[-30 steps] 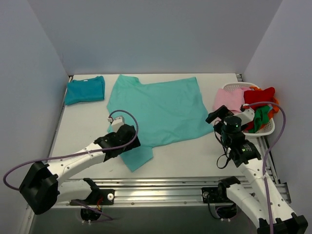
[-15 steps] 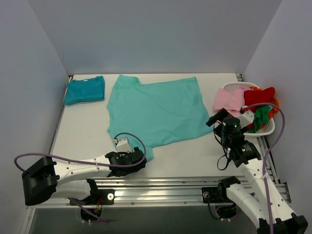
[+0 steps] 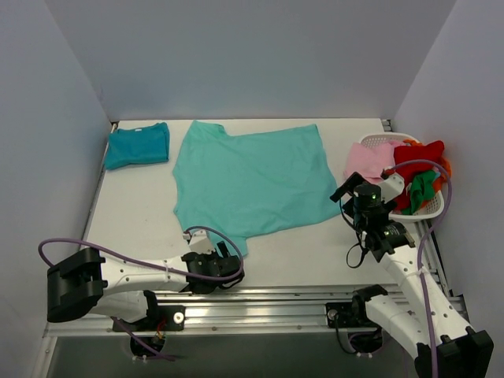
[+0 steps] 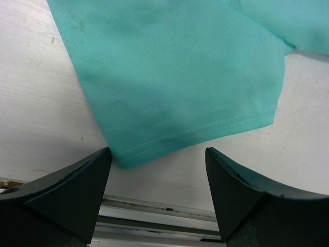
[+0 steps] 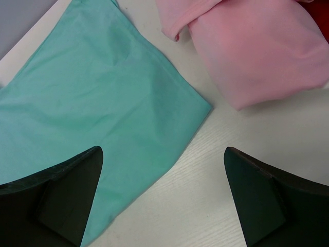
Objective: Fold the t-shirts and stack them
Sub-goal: Fold the tshirt
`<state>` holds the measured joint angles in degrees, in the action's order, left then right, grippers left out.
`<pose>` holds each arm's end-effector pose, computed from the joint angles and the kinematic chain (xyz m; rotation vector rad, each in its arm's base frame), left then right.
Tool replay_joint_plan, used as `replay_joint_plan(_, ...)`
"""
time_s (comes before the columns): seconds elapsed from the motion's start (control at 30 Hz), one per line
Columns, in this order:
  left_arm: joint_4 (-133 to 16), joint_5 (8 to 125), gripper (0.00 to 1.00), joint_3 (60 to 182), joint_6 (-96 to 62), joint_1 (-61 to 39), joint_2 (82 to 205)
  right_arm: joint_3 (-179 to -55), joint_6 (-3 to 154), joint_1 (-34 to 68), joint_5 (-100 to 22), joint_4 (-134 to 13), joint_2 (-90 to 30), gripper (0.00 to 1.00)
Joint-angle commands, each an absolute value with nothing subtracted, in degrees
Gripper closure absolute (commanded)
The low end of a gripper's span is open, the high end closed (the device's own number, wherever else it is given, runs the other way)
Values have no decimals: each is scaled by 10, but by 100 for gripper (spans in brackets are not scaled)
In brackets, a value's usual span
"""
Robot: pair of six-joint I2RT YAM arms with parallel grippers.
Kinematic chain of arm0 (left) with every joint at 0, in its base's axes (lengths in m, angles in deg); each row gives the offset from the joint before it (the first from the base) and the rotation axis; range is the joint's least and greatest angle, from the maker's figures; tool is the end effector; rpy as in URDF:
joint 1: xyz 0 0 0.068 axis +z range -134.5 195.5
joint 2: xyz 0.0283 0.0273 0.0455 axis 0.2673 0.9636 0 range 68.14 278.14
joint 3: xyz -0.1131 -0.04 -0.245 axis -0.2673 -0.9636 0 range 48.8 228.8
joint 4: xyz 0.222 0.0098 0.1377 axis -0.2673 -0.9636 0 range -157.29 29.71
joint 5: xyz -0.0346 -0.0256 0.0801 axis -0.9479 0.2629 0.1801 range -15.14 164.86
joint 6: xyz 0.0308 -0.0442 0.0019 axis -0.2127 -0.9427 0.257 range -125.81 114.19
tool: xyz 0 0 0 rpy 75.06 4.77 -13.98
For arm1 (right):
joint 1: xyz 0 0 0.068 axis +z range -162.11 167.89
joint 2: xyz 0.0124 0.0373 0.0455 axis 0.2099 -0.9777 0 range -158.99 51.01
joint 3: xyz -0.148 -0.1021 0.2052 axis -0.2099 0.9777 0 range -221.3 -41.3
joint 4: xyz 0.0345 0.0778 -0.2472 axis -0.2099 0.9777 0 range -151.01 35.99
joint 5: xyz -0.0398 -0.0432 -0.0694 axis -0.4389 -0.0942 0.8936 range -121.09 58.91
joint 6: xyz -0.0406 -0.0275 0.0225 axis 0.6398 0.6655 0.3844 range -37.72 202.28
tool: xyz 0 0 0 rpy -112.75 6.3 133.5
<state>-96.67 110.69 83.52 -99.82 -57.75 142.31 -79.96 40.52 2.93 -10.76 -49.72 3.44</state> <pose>0.0777 -0.1859 0.1584 -0.5461 2.4275 -0.2181 0.1905 0.0385 0.2925 0.6700 1.7932 0.3306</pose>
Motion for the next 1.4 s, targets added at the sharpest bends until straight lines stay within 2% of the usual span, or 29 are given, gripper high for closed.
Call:
replay_joint_plan(0.0,-984,1105,16,797,-1077,-579,1439,-815,415,31,-76,-509,36,0)
replay_joint_plan(0.07,-983,1112,17,790,-1089,-579,1435,-812,414,31,-75,-510,36,0)
replay_joint_plan(0.13,-977,1115,27,781,-1094,-579,1440,-809,412,30,-75,-510,36,0)
replay_joint_plan(0.2,-952,1119,52,768,-1092,-578,1445,-806,411,31,-75,-512,36,0)
replay_joint_plan(0.23,-941,1119,77,765,-1085,-577,1449,-803,410,31,-75,-514,33,0)
replay_joint_plan(0.33,-897,1127,97,758,-1070,-572,1468,-792,410,31,-75,-525,16,0)
replay_joint_plan(0.5,-866,1150,98,782,-1006,-526,1492,-780,409,31,-116,-560,-43,0)
replay_joint_plan(0.7,-757,1106,98,759,-812,-344,1403,-773,390,36,-181,-582,-116,0)
replay_joint_plan(0.87,-722,1083,98,784,-695,-225,1383,-748,352,75,-173,-559,-93,1)
replay_joint_plan(1.0,-695,1054,98,813,-662,-185,1413,-725,311,106,-114,-521,-65,1)
replay_joint_plan(1.2,-641,1003,98,832,-650,-157,1474,-680,271,106,-136,-573,-86,15)
replay_joint_plan(1.3,-642,995,98,844,-649,-152,1492,-664,258,104,-121,-601,-114,28)
replay_joint_plan(1.37,-640,991,98,840,-646,-145,1486,-657,253,97,-110,-633,-125,33)
